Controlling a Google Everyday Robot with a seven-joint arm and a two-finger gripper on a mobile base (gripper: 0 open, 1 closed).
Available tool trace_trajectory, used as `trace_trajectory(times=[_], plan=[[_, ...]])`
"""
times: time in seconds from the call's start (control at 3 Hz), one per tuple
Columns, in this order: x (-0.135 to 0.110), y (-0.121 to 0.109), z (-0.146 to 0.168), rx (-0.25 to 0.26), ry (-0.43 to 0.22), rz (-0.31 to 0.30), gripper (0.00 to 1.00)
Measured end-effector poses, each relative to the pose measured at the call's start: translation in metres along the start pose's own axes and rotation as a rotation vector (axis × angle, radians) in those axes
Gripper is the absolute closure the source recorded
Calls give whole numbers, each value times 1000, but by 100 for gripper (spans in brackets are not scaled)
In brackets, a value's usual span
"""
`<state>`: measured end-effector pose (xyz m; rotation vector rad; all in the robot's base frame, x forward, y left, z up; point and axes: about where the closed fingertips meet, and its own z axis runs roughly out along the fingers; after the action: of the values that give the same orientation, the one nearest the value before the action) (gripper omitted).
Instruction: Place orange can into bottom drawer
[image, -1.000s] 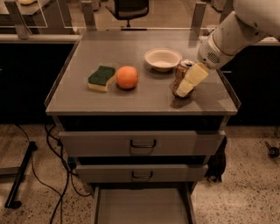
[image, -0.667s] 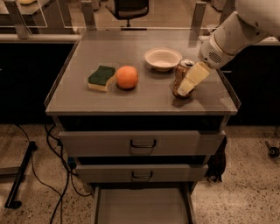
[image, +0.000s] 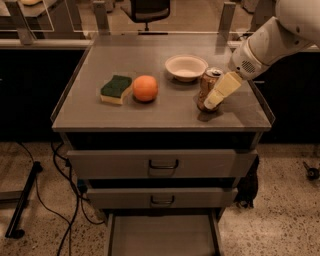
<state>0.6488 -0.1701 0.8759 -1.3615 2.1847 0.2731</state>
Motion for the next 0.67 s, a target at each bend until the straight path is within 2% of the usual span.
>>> trace_trajectory(times=[0.33,0.67], plan=[[-8,9,4,-40,-47,-15,0],[-10,11,5,-46,-54,-17,17]])
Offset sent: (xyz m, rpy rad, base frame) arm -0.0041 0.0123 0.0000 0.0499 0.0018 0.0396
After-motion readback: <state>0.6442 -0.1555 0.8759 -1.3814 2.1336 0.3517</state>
